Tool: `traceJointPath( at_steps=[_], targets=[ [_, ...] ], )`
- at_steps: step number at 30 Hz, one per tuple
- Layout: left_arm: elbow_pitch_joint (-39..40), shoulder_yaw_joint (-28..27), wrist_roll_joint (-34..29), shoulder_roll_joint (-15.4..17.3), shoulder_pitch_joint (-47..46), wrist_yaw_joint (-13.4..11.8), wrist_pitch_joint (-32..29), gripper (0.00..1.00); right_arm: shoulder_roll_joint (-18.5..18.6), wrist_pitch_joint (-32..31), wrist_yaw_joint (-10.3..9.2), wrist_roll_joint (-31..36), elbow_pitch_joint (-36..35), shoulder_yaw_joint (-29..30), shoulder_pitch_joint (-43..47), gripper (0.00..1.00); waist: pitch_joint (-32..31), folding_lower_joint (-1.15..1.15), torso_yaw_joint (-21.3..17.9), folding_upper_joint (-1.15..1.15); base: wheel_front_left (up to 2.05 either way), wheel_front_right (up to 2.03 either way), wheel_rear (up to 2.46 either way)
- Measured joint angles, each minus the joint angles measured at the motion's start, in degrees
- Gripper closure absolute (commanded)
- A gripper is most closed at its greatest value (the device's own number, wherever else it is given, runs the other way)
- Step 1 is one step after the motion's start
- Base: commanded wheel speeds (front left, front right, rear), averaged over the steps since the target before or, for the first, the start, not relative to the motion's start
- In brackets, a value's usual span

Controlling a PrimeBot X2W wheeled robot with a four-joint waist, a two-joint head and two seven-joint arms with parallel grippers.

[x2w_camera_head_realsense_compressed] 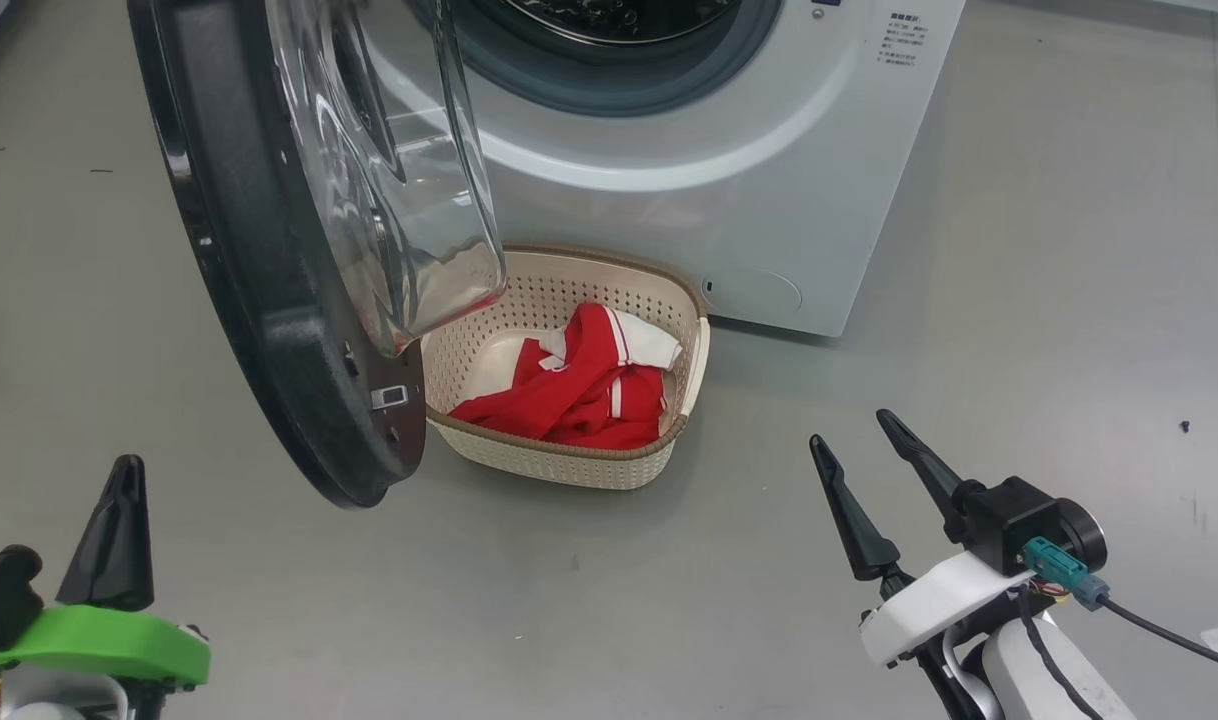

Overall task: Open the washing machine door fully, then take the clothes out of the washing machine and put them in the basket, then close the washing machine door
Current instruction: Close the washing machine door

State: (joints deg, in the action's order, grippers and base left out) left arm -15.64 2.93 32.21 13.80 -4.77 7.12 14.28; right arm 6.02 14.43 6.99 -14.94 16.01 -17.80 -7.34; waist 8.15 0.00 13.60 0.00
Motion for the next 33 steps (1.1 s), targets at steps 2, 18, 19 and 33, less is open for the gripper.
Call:
traceJointPath(
  at_steps=[2,18,19,33],
  targets=[
    [-0.01,-0.36,-0.48,0.49,-0.08,0.00,0.00,1.00,0.00,0.00,0.00,0.00,0.00,0.02,0.00,0.00,0.06,0.00,-0.01,0.00,0.00,0.00,0.00],
    [1.18,-6.10,34.09,-8.47,-5.65,0.00,-9.47,1.00,-0.18,0.00,0.00,0.00,0.11,0.09,0.00,0.00,-0.49,0.00,-0.12,0.00,0.00,0.00,0.00],
    [1.64,-7.24,37.17,-9.21,-6.10,0.00,-10.29,1.00,-0.18,0.00,0.00,0.00,0.13,0.09,0.00,0.00,-0.55,0.00,-0.15,0.00,0.00,0.00,0.00],
    [-0.22,-12.28,63.11,-11.12,-7.40,-2.30,-29.48,1.00,-0.22,0.00,0.00,0.00,0.43,-0.10,0.52,0.00,-0.77,0.00,-0.74,0.00,0.00,0.00,0.00]
  ],
)
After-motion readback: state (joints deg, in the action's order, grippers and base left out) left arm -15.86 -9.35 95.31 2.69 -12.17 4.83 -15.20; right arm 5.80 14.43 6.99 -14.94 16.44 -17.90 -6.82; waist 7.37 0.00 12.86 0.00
